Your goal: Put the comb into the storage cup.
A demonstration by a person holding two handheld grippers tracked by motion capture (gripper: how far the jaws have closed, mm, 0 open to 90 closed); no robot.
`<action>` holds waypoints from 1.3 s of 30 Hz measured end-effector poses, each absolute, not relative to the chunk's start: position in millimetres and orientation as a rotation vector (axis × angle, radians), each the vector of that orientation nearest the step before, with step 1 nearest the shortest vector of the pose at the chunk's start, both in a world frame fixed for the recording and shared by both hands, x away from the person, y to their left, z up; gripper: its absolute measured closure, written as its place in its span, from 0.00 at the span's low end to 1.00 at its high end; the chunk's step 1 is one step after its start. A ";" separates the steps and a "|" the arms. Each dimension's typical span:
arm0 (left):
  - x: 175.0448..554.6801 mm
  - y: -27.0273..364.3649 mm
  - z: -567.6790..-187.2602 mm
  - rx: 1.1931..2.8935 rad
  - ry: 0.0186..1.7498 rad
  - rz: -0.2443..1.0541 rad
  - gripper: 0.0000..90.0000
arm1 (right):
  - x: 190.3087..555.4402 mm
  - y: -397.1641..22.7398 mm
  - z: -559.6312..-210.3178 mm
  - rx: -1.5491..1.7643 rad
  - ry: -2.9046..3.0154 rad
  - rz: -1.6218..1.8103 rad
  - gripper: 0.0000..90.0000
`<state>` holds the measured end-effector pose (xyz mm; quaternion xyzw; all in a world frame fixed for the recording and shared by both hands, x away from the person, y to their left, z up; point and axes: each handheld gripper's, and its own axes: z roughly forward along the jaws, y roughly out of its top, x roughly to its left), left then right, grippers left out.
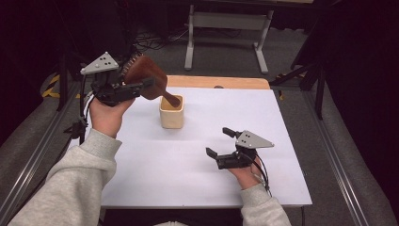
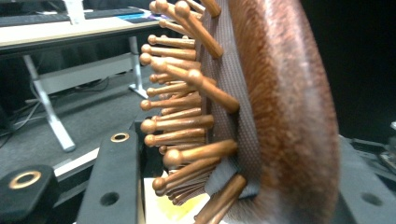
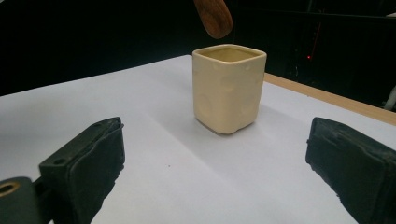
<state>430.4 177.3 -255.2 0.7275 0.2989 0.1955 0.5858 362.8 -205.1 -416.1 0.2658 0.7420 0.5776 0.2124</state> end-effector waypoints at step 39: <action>471.5 171.2 -286.4 1.715 0.851 0.452 0.57 | 363.3 -211.2 -413.6 0.740 2.037 1.611 0.06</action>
